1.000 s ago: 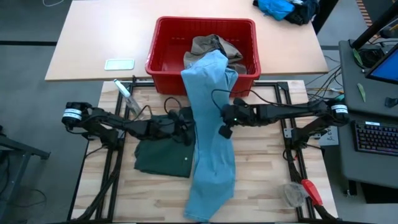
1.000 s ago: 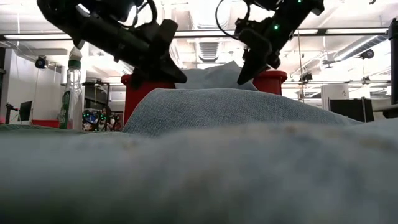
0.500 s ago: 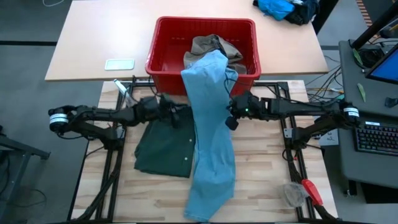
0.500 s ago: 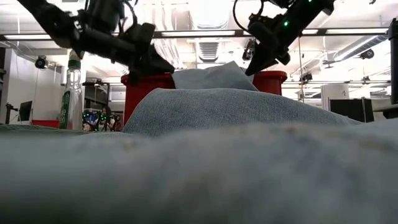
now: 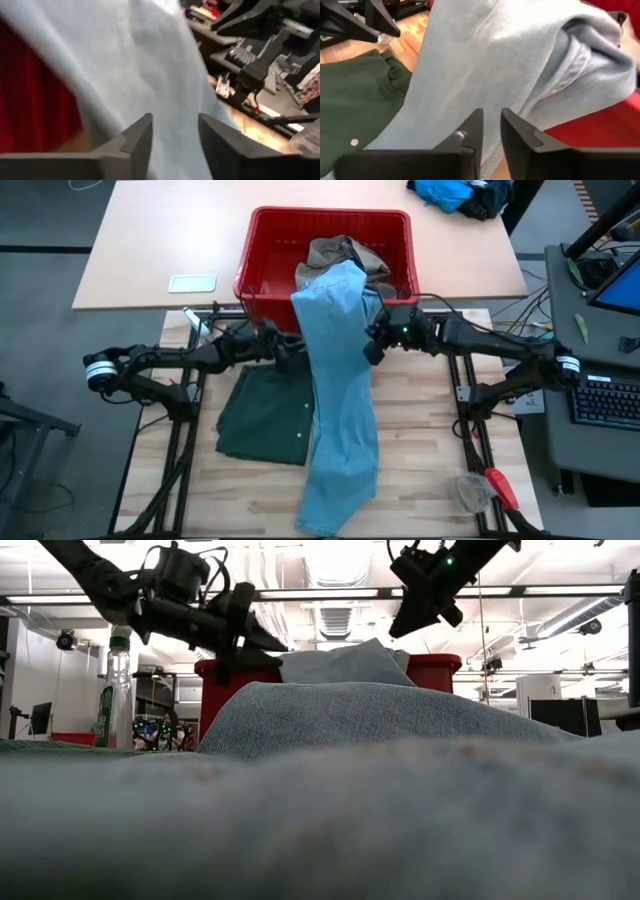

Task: Fold Laundry from Bin
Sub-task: Fold the blue jeans

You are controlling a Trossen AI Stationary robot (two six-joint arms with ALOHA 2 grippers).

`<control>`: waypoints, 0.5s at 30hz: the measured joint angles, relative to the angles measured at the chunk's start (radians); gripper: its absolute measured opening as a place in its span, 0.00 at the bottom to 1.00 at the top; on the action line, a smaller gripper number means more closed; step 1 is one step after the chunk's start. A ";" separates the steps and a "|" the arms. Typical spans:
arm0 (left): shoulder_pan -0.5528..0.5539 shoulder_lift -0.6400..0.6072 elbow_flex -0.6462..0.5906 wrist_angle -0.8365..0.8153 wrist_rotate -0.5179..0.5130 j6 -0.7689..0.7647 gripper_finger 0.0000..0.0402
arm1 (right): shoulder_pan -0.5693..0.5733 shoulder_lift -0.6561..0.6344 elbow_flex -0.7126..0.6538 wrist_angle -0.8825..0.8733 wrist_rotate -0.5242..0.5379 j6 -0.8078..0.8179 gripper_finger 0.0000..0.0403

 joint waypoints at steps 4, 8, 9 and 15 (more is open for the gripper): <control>0.018 0.004 0.016 0.000 -0.048 -0.010 0.52 | -0.033 -0.001 0.017 -0.001 -0.073 -0.029 0.27; 0.038 0.034 0.037 -0.005 -0.120 -0.022 0.65 | -0.083 -0.001 0.017 0.000 -0.209 -0.047 0.41; 0.043 0.045 0.040 -0.006 -0.126 -0.029 0.67 | -0.098 -0.001 0.014 0.001 -0.229 -0.046 0.45; 0.049 0.132 0.096 -0.005 -0.123 -0.043 0.73 | -0.189 0.000 -0.016 0.013 -0.258 -0.008 0.61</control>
